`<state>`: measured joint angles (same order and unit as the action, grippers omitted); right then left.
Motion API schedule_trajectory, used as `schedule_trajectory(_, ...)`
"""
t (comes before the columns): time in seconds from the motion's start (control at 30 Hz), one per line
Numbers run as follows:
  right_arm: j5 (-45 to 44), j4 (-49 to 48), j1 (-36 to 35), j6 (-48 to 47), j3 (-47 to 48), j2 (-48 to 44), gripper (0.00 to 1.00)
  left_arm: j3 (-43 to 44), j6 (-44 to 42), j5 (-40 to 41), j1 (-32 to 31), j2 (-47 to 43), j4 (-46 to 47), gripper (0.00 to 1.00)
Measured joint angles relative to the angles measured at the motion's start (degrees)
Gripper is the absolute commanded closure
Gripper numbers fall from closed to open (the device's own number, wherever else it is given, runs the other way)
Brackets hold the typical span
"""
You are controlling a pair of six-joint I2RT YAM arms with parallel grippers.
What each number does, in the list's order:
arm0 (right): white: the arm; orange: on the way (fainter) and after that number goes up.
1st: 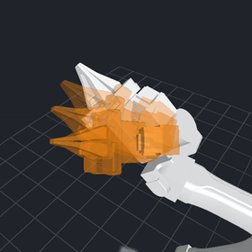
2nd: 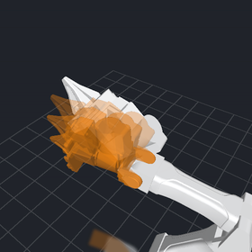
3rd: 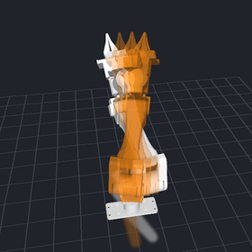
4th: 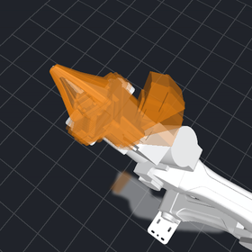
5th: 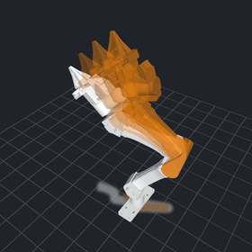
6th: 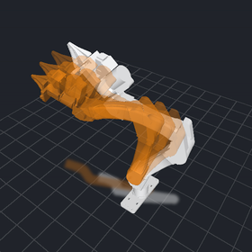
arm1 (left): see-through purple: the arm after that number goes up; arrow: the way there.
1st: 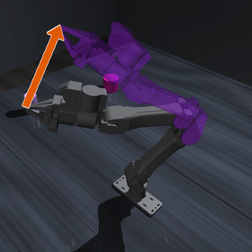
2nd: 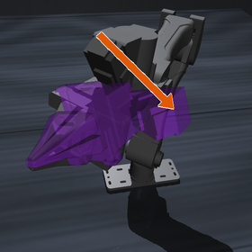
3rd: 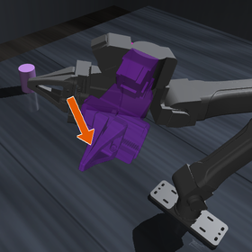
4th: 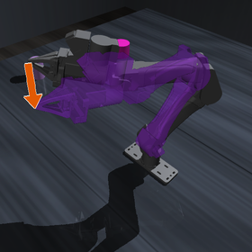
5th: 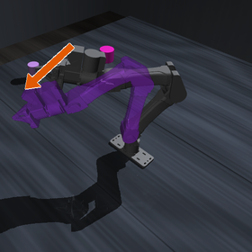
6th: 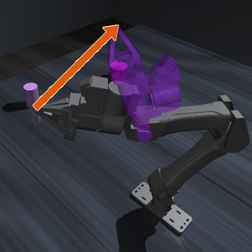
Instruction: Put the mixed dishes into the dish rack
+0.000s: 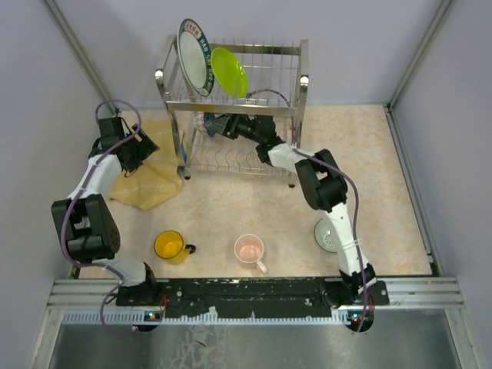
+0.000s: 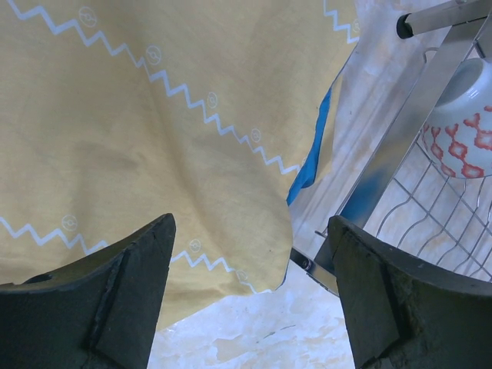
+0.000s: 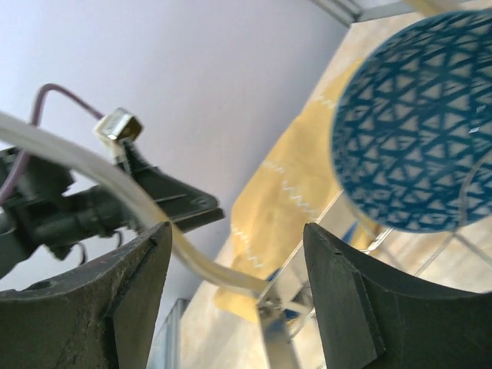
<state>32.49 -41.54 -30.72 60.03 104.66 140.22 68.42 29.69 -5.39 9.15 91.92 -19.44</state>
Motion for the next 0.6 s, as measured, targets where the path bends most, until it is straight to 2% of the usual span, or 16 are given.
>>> schedule_trajectory(0.33,1.46,-12.55,-5.25,9.40,-16.52,-8.52,0.31,0.24,0.00,0.15,0.00,0.00,-0.02,0.14)
schedule_trajectory(0.6,2.54,-15.08,-9.05,11.15,-28.92,-18.21,0.31,0.33,0.02,0.22,0.00,0.00,-0.04,0.14)
